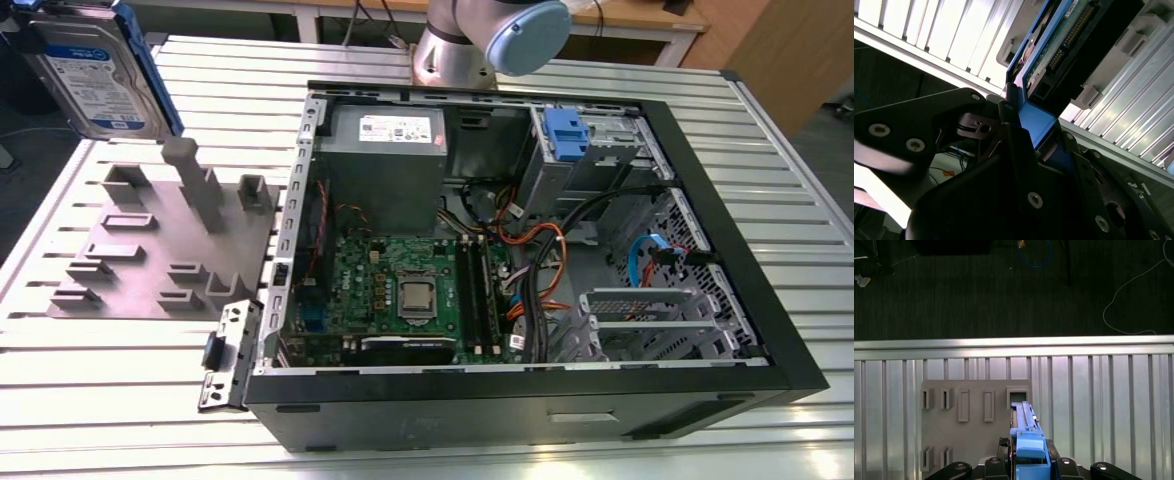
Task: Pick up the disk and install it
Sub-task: 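Pick up the disk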
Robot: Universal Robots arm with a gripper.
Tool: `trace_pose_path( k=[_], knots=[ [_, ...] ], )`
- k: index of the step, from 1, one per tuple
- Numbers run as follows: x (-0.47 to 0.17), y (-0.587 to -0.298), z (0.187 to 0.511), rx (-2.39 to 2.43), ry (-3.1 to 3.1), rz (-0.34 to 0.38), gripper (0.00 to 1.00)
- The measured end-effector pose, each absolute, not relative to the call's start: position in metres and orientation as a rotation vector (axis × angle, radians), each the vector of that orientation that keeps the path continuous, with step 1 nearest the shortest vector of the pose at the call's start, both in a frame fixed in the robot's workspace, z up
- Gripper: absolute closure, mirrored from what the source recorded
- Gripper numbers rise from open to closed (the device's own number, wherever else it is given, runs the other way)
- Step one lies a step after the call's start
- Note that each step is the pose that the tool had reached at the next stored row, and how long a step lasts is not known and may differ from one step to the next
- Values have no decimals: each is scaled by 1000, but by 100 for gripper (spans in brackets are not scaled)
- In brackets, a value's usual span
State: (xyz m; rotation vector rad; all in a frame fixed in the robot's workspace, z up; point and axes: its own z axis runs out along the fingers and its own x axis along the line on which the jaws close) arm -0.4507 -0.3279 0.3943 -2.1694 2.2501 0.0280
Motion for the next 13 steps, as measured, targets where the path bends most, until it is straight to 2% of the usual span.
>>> trace_pose_path(
  k=[13],
  knots=[
    [-451,-328,399,-2169,2250,28,64]
  ],
)
